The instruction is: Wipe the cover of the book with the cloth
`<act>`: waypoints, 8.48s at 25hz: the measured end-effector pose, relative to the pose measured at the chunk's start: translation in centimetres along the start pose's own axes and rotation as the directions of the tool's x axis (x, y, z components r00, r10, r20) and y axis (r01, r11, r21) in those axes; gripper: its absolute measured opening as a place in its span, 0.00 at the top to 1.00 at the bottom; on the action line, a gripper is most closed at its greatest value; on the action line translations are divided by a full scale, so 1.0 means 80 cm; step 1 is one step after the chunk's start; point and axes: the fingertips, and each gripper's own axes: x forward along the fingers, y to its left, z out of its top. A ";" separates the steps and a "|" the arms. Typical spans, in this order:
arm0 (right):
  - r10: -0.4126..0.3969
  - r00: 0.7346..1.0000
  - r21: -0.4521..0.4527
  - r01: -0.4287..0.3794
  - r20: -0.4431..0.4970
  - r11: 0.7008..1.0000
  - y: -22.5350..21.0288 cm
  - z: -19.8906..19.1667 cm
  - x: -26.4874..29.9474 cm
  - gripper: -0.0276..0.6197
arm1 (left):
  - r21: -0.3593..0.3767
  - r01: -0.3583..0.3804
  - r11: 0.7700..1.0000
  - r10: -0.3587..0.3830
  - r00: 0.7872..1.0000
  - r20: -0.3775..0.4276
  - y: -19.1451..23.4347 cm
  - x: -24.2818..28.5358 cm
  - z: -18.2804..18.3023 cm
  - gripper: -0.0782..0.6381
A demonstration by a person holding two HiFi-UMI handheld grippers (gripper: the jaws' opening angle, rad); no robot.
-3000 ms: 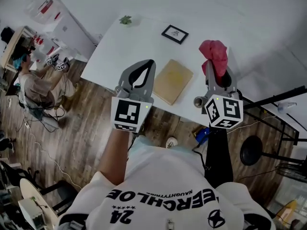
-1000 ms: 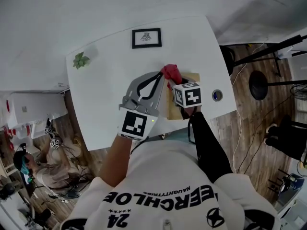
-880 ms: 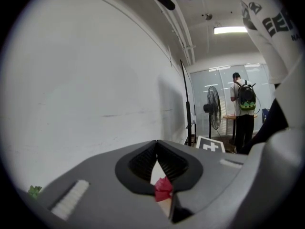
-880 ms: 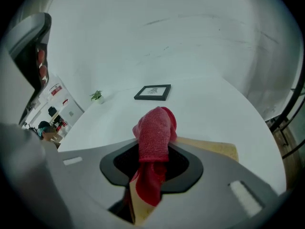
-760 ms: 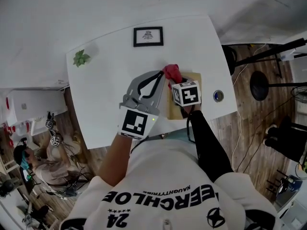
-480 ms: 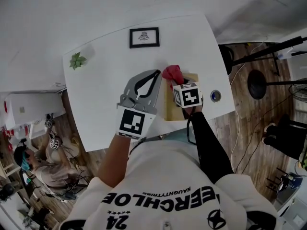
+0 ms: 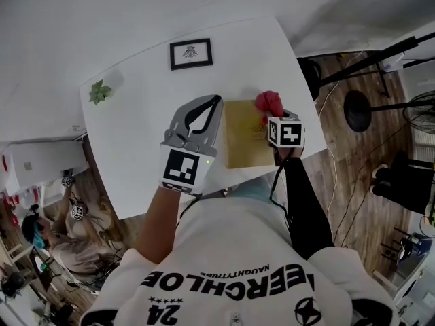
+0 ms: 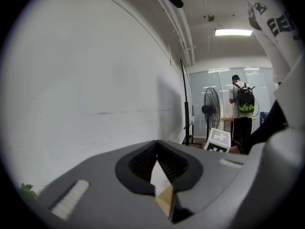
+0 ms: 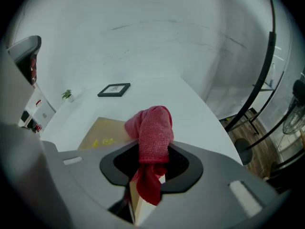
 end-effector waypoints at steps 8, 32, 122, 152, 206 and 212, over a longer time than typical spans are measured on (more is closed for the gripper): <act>0.105 0.990 -0.042 -0.102 0.093 0.994 0.048 0.040 -0.032 0.80 | -0.006 -0.007 1.000 0.007 1.000 -0.010 0.001 -0.006 -0.001 0.81; 0.019 0.996 -0.089 -0.027 -0.088 0.996 0.024 -0.037 -0.022 0.80 | -0.037 -0.031 0.999 0.031 0.999 0.009 0.019 -0.018 0.004 0.81; 0.240 0.970 -0.040 -0.242 -0.036 0.970 0.104 -0.092 -0.114 0.79 | -0.099 -0.118 0.988 0.113 0.992 -0.054 -0.107 -0.120 -0.007 0.81; -0.064 0.995 0.103 0.072 -0.073 0.992 0.027 -0.158 -0.111 0.79 | -0.126 0.009 0.992 -0.014 0.999 -0.037 -0.101 -0.148 -0.013 0.81; 0.179 0.969 -0.088 -0.196 -0.168 0.977 0.219 -0.155 -0.088 0.79 | -0.174 -0.016 0.985 0.009 0.999 -0.043 -0.079 -0.152 -0.022 0.81; 0.078 0.985 -0.023 -0.083 -0.154 0.996 0.151 -0.154 -0.093 0.79 | -0.176 -0.005 0.984 -0.003 0.999 -0.043 -0.081 -0.143 -0.023 0.81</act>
